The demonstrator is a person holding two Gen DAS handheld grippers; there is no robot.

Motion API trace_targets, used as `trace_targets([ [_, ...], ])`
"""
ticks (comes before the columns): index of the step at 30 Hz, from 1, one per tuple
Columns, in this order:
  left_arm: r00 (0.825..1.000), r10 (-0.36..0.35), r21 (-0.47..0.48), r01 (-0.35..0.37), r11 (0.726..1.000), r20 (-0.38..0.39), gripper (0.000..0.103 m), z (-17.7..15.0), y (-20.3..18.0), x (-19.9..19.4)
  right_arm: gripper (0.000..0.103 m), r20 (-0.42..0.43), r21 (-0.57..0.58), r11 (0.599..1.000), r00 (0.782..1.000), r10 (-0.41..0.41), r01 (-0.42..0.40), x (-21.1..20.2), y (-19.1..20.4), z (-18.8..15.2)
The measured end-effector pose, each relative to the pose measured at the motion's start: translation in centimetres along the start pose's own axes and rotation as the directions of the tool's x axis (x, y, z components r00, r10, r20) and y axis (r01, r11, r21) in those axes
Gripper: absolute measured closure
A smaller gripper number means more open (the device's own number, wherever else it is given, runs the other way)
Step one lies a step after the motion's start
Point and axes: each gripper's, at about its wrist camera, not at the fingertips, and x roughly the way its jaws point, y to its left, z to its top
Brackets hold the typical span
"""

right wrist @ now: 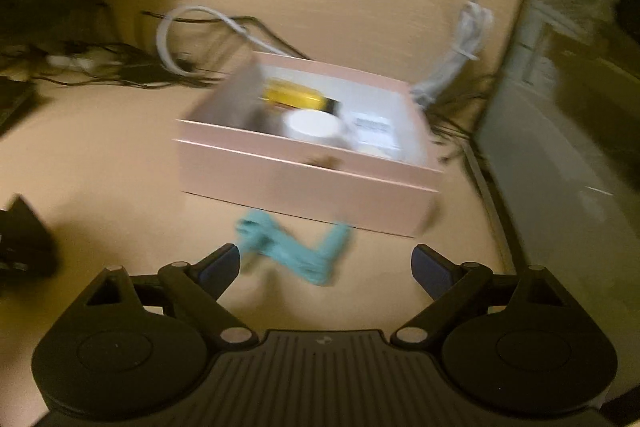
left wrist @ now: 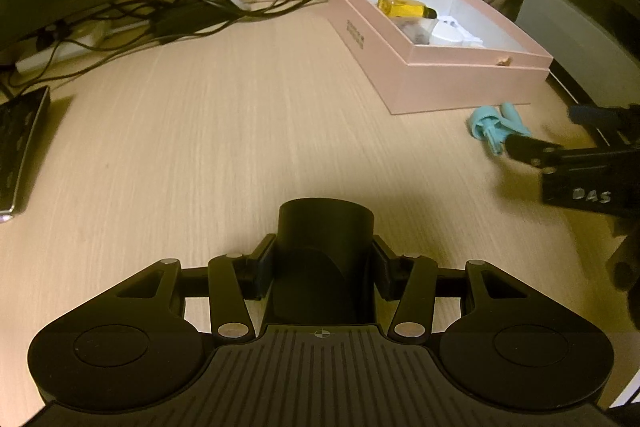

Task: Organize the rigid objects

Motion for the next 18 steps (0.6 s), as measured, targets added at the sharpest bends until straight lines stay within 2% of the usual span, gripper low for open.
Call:
trace_targets([
  [3, 1.0, 0.006, 0.0, -0.006, 1.0, 0.0, 0.05, 0.0, -0.1, 0.0, 0.01, -0.005, 0.002, 1.0, 1.0, 0.002, -0.002, 0.6, 2.0, 0.7],
  [9, 1.0, 0.006, -0.009, -0.006, 1.0, 0.004, 0.05, 0.0, 0.0, 0.1, 0.01, 0.005, -0.098, 0.991, 0.996, -0.094, 0.094, 2.9, 5.3, 1.6],
  [13, 1.0, 0.002, -0.013, -0.002, 1.0, 0.006, 0.05, 0.0, 0.1, 0.0, 0.01, -0.046, -0.073, 0.994, 0.995, -0.085, 0.082, 3.1, 3.5, 1.2],
  [18, 1.0, 0.009, -0.01, -0.008, 1.0, 0.007, 0.05, 0.0, 0.0, 0.0, 0.01, -0.094, -0.027, 0.99, 0.985, -0.144, 0.142, 2.7, 0.5, -0.1],
])
